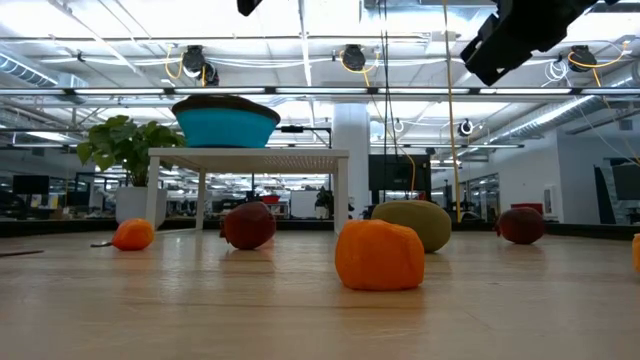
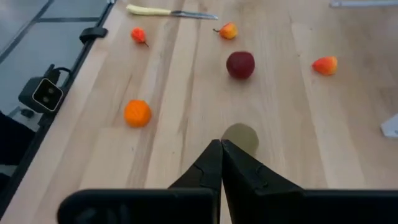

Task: Pick & Place Fruit
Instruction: Put the top kiwi into the blue strainer bowl on the shelf

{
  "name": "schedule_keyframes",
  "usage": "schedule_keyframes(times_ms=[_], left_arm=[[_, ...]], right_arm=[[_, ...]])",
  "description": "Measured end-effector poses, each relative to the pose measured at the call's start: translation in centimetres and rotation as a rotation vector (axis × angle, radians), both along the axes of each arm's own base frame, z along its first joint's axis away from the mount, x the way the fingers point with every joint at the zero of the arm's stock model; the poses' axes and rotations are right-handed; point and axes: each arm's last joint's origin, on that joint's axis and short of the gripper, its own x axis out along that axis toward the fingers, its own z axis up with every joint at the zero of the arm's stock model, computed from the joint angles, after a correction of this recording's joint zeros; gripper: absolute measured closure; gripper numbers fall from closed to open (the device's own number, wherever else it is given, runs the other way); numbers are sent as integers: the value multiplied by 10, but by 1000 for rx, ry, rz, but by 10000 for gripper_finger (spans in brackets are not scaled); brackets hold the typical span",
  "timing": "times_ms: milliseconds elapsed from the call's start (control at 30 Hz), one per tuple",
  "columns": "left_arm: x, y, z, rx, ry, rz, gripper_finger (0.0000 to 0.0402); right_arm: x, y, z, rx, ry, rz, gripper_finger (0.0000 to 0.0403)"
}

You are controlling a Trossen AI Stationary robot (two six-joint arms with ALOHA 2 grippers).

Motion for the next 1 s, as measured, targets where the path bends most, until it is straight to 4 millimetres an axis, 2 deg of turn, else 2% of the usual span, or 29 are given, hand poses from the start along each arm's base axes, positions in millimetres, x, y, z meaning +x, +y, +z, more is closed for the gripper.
schedule_keyframes(times_ms=[400, 733, 900, 1000], left_arm=[[7, -34, -48, -27, -52, 1, 395], [3, -45, -83, -39, -63, -19, 398], [-10, -45, -96, -73, -110, -14, 395], [-25, -43, -108, -97, -113, -9, 399]], right_arm=[[-6, 12, -3, 24, 51, 100, 403], [-12, 27, -3, 21, 51, 171, 403], [-13, 36, -2, 20, 28, 194, 403], [-10, 42, -1, 24, -8, 156, 403]])
